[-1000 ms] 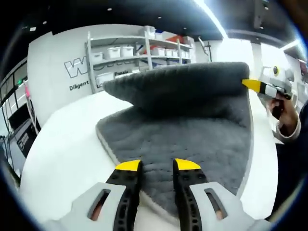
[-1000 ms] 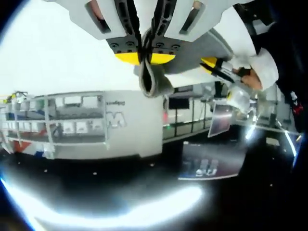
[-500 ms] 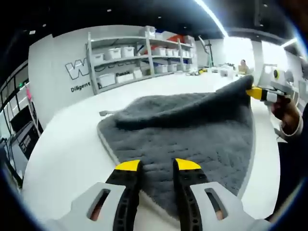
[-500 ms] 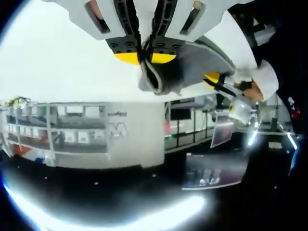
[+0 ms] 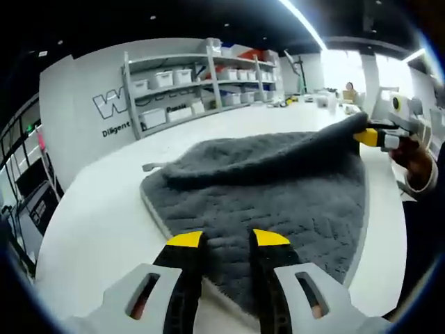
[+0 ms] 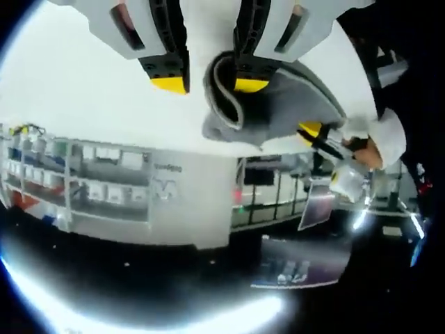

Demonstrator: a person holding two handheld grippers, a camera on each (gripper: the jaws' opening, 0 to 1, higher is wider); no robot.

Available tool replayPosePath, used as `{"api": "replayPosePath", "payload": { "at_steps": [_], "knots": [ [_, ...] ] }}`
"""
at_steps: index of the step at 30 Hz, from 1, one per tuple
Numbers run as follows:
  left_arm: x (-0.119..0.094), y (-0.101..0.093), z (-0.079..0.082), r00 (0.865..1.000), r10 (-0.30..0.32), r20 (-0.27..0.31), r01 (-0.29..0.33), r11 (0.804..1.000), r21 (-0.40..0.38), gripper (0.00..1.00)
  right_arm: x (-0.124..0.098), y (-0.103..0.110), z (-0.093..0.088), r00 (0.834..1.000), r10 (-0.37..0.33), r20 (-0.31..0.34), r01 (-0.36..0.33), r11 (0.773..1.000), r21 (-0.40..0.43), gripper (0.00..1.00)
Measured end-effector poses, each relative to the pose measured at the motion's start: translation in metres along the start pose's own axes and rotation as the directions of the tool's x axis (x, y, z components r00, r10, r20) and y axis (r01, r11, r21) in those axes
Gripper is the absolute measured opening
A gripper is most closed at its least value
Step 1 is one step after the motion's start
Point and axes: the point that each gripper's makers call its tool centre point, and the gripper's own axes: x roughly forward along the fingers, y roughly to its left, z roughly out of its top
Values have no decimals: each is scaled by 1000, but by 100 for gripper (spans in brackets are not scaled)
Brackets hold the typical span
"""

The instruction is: Open the folded towel by lifting each exposed corner and separating the folded layers until the towel lies flat within the target outline without major curled edges

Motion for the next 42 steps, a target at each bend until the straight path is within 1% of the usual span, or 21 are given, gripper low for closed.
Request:
{"api": "replayPosePath", "payload": {
  "at_steps": [4, 6, 7, 8, 9, 11, 13, 16, 20, 24, 27, 28, 29, 34, 36, 37, 38, 39, 40, 41, 42],
  "knots": [
    [0, 0, 0, 1000, 4, 0, -4, 1000, 3, 25, 8, 4, 4, 1000, -22, -6, 20, 990, -139, 26],
    [0, 0, 0, 1000, 8, -2, -8, 1000, 6, 25, 12, 11, 5, 1000, -14, -8, 13, 986, -165, 30],
    [0, 0, 1, 1000, 10, -2, -10, 1000, 11, 25, 15, 15, 5, 1000, -7, -8, 5, 979, -204, 32],
    [0, 0, 1, 1000, 10, -2, -10, 1000, 15, 25, 17, 15, 3, 1000, -7, -25, 1, 972, -233, 34],
    [0, 0, 1, 1000, 12, -3, -12, 1000, 17, 25, 20, 15, 0, 999, -10, -45, -2, 967, -256, 36],
    [1, 0, 1, 1000, 11, -3, -11, 1000, 19, 25, 23, 15, -3, 998, -19, -58, 2, 957, -289, 40],
    [1, 1, 1, 1000, 10, -3, -9, 1000, 17, 25, 26, 13, -2, 997, -39, -65, 14, 937, -348, 42],
    [1, 1, 1, 1000, 7, -1, -7, 1000, 12, 25, 29, 12, 0, 997, -49, -64, 20, 921, -390, 46],
    [2, 1, 1, 1000, 6, -1, -6, 1000, 16, 25, 32, 15, -2, 996, -49, -80, 7, 888, -459, 47],
    [3, 2, 2, 1000, 4, -3, -4, 1000, 10, 25, 35, 14, 5, 995, -53, -81, 1, 843, -539, 49],
    [3, 3, 2, 1000, 7, -3, -7, 1000, 18, 25, 40, 21, 12, 996, -52, -78, -8, 781, -624, 48],
    [2, 2, 2, 1000, 9, -3, -9, 1000, 20, 25, 41, 24, 16, 996, -52, -70, -5, 765, -644, 48],
    [2, 2, 2, 1000, 11, -3, -11, 1000, 25, 25, 42, 28, 19, 997, -49, -66, -6, 758, -652, 48],
    [2, 3, 2, 1000, 13, -1, -13, 1000, 29, 24, 48, 42, 24, 997, -41, -71, -17, 741, -671, 48],
    [2, -1, 3, 1000, 13, -1, -13, 999, 30, 24, 51, 47, 25, 996, -36, -87, -35, 720, -693, 48],
    [2, -2, 3, 1000, 14, -1, -13, 999, 31, 24, 54, 50, 23, 993, -29, -112, -60, 697, -714, 48],
    [2, -2, 3, 1000, 13, -1, -13, 999, 32, 24, 56, 52, 20, 990, -30, -136, -79, 682, -727, 48],
    [2, -2, 3, 1000, 13, -2, -13, 999, 31, 24, 58, 54, 20, 991, -30, -129, -74, 686, -724, 48],
    [2, -2, 3, 1000, 13, -2, -13, 999, 30, 24, 59, 54, 20, 991, -31, -129, -74, 679, -730, 48],
    [1, -2, 3, 1000, 13, -2, -13, 999, 31, 24, 62, 55, 18, 990, -34, -134, -78, 661, -747, 48],
    [1, -2, 3, 1000, 14, -2, -14, 999, 32, 24, 63, 56, 17, 990, -37, -138, -79, 658, -749, 49]
  ]
}}
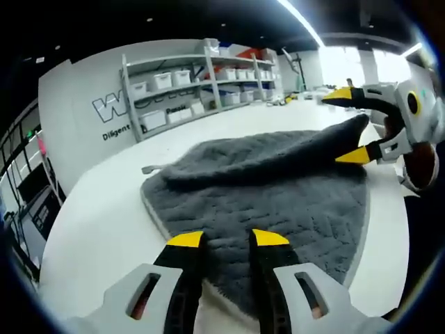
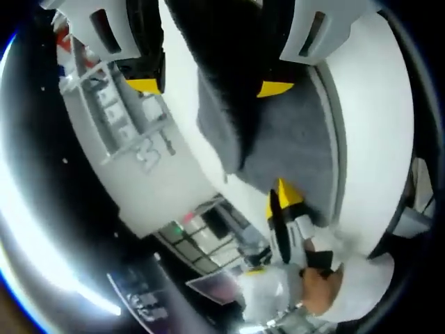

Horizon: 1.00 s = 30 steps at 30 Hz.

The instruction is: Open the folded towel by lifting each exposed corner and separating the folded layers until the towel lies flat within the target outline without major curled edges

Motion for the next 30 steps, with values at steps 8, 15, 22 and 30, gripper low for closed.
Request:
{"api": "replayPosePath", "payload": {
  "at_steps": [8, 15, 22, 30],
  "knots": [
    [0, 0, 0, 1000, -1, -2, 1, 1000, 0, 24, 15, 5, 1, 999, 2, -45, -7, 992, -124, 46],
    [0, -1, 0, 1000, -3, 1, 3, 1000, 6, 24, 31, 8, 4, 998, -15, -68, 1, 979, -205, 48],
    [0, -1, 0, 1000, -2, 3, 2, 1000, 10, 24, 45, 8, 8, 997, -34, -70, 15, 966, -259, 47],
    [-1, -1, -1, 1000, -4, 3, 4, 1000, 9, 24, 57, 10, 9, 997, -40, -69, 17, 950, -311, 43]
  ]
}}
